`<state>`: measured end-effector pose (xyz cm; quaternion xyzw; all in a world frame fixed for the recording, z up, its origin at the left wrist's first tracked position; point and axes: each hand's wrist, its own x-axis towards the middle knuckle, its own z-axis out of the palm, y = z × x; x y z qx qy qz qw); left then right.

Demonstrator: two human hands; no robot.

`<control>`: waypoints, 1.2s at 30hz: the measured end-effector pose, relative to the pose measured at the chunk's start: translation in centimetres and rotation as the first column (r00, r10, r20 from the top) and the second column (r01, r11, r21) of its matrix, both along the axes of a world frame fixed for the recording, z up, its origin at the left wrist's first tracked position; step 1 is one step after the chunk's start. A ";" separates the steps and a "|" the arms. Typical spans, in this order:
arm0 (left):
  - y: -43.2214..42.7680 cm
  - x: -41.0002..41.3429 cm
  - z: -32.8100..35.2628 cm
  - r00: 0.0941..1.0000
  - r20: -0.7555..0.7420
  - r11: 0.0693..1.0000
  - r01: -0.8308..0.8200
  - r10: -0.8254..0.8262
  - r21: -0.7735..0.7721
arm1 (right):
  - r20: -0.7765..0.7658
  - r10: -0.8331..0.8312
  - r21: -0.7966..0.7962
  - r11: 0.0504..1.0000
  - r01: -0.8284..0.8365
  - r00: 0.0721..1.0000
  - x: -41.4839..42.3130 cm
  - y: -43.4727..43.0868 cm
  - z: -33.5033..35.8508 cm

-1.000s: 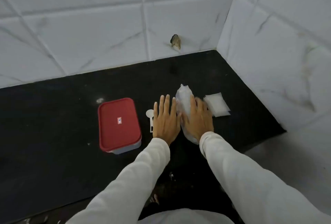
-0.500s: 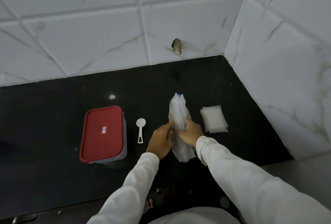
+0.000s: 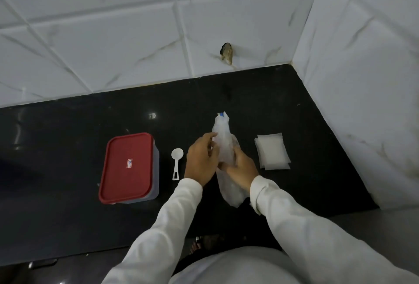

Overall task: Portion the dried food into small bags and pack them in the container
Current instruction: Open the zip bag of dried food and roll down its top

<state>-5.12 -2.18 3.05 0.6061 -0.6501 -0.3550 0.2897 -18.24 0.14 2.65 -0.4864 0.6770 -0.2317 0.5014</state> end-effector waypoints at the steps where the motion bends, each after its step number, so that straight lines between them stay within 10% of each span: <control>1: -0.3 -0.4 0.5 0.996 -0.077 0.995 -0.038 0.045 0.090 | -0.005 0.006 -0.065 0.998 -0.007 1.000 0.1 0.5 0.5; 3: -0.5 -1.0 1.2 0.985 -0.147 0.975 -0.060 0.093 0.214 | -0.011 -0.009 -0.182 0.983 0.007 1.000 0.9 1.0 1.2; 13: -0.5 -0.9 0.2 0.821 -0.414 0.868 -0.183 0.394 0.463 | 0.287 -0.233 0.216 0.961 0.174 0.929 -0.7 0.5 2.3; 25: 1.1 -0.4 1.9 0.822 -0.464 0.933 -0.210 0.331 0.293 | 0.016 -0.108 -0.330 0.938 0.107 0.994 0.9 0.9 4.7; 36: 1.2 -0.3 3.4 0.669 -0.630 0.871 -0.054 0.394 0.488 | 0.345 -0.345 -0.120 0.906 0.405 0.873 1.7 1.3 5.5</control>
